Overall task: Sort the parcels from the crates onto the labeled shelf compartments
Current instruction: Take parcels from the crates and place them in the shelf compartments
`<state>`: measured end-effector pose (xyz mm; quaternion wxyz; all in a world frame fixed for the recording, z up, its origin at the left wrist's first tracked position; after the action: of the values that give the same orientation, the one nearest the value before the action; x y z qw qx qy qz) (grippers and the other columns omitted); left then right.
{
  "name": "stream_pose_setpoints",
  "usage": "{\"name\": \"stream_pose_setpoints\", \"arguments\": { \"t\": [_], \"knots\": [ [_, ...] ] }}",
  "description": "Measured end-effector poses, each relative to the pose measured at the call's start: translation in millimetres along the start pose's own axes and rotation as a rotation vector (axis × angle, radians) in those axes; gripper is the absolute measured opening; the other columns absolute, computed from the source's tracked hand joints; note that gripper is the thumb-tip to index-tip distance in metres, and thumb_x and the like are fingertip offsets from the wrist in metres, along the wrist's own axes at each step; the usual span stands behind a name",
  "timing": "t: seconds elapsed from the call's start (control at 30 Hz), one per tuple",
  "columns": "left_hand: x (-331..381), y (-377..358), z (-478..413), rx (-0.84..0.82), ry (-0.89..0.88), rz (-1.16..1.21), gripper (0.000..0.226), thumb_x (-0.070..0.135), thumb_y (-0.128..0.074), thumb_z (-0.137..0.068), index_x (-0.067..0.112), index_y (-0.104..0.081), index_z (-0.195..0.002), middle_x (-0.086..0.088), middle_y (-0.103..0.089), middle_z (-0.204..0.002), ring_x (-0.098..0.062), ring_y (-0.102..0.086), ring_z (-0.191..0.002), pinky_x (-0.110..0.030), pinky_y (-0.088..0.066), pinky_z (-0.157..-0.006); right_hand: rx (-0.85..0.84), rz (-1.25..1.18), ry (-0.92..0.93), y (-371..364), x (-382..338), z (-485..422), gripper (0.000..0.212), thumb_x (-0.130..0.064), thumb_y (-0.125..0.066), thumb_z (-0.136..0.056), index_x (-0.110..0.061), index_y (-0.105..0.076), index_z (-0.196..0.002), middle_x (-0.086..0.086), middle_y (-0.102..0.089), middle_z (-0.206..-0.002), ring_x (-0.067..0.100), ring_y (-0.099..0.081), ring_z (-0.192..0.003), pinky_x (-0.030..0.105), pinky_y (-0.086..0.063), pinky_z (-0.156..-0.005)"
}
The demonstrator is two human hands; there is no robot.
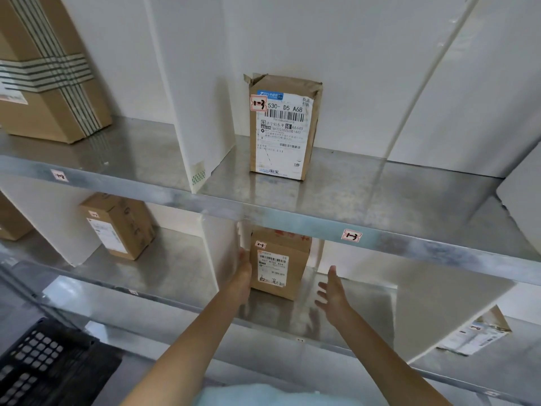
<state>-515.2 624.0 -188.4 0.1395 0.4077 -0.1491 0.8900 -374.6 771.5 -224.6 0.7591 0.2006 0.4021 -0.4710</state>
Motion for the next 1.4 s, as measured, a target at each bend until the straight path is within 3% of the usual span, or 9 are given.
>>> {"name": "stream_pose_setpoints", "arguments": {
  "t": [0.1,0.37,0.57,0.67,0.77,0.87,1.07,1.2,1.4],
  "knots": [
    [-5.3,2.9,12.6,0.023,0.009,-0.049,0.068,0.054,-0.016,-0.098,0.004,-0.043,-0.136,-0.020,-0.040,-0.145,-0.031,-0.035,-0.136,-0.037,-0.026,-0.111,-0.019,0.046,0.047,6.4,-2.0,6.5,0.056,-0.049,-0.027,-0.100,-0.016,-0.028,-0.145,0.013,-0.040,-0.144,0.033,-0.040,-0.130,0.047,-0.035,-0.103],
    [-16.7,1.2,47.9,0.059,-0.087,0.000,0.054,0.040,-0.020,-0.102,0.005,-0.045,-0.136,-0.019,-0.049,-0.137,-0.033,-0.037,-0.133,-0.026,-0.034,-0.098,-0.050,0.184,0.208,-8.4,-8.7,35.9,0.039,-0.039,-0.032,-0.101,-0.014,-0.044,-0.129,0.013,-0.053,-0.125,0.024,-0.050,-0.107,0.039,-0.040,-0.094],
    [-9.3,6.4,78.3,0.050,-0.191,-0.023,0.037,0.028,-0.027,-0.103,0.006,-0.055,-0.114,-0.006,-0.059,-0.094,-0.012,-0.052,-0.081,-0.011,-0.038,-0.068,-0.165,0.361,0.568,-39.1,-40.9,94.4,0.025,-0.028,-0.035,-0.102,-0.012,-0.053,-0.111,0.001,-0.058,-0.106,0.017,-0.053,-0.099,0.025,-0.039,-0.080],
    [-2.6,26.8,105.2,0.065,-0.267,-0.051,0.039,0.035,-0.026,-0.103,0.014,-0.058,-0.097,0.004,-0.059,-0.082,-0.006,-0.054,-0.077,-0.014,-0.041,-0.070,-0.181,0.346,0.722,-52.8,-45.0,127.6,0.020,-0.024,-0.039,-0.101,-0.016,-0.058,-0.101,0.003,-0.064,-0.102,0.019,-0.059,-0.097,0.033,-0.047,-0.085],
    [5.1,61.1,131.2,0.105,-0.347,-0.110,0.045,0.040,-0.025,-0.102,0.011,-0.058,-0.109,-0.003,-0.060,-0.104,-0.016,-0.055,-0.096,-0.022,-0.042,-0.085,-0.237,0.346,0.815,-71.4,-38.6,163.7,0.015,-0.019,-0.041,-0.101,-0.019,-0.056,-0.104,-0.001,-0.063,-0.101,0.014,-0.059,-0.098,0.029,-0.046,-0.088],
    [13.6,110.4,166.8,0.201,-0.469,-0.085,0.042,0.037,-0.030,-0.101,0.008,-0.057,-0.114,-0.009,-0.059,-0.110,-0.018,-0.055,-0.098,-0.024,-0.044,-0.082,-0.391,0.338,0.866,-103.1,-28.3,215.2,0.013,-0.017,-0.040,-0.100,-0.021,-0.051,-0.107,-0.010,-0.058,-0.098,-0.006,-0.052,-0.090,0.008,-0.038,-0.080],
    [1.1,263.5,264.1,0.495,-0.564,-0.010,0.035,0.033,-0.032,-0.102,0.012,-0.057,-0.112,-0.003,-0.057,-0.105,-0.016,-0.054,-0.099,-0.028,-0.041,-0.089,-0.736,0.413,0.922,-206.6,22.6,324.6,0.014,-0.016,-0.040,-0.100,-0.019,-0.054,-0.103,-0.004,-0.061,-0.089,-0.013,-0.054,-0.078,0.004,-0.038,-0.071],
    [-26.8,376.0,351.1,0.713,-0.615,0.074,0.033,0.030,-0.032,-0.102,0.010,-0.056,-0.113,-0.001,-0.056,-0.099,-0.015,-0.053,-0.095,-0.028,-0.037,-0.086,-0.930,0.410,0.941,-265.7,64.8,406.5,0.018,-0.016,-0.040,-0.100,-0.015,-0.058,-0.100,-0.004,-0.063,-0.083,0.009,-0.060,-0.085,0.022,-0.043,-0.084],
    [-112.5,491.2,457.9,1.081,-0.583,0.189,0.029,0.027,-0.031,-0.102,0.013,-0.055,-0.109,-0.004,-0.058,-0.106,-0.017,-0.055,-0.096,-0.031,-0.043,-0.086,-1.317,0.531,0.942,-314.4,150.2,510.4,0.022,-0.012,-0.039,-0.100,-0.014,-0.061,-0.095,0.000,-0.065,-0.086,0.013,-0.061,-0.089,0.023,-0.043,-0.084]
  ]
}}
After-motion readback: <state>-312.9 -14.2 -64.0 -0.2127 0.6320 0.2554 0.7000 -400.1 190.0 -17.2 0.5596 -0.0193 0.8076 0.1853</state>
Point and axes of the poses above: each hand's wrist, its own z-axis away from the middle knuckle, its own y-axis out of the back of the hand, x = y × z, the point moved 6 cm from there along -z, towards the middle knuckle
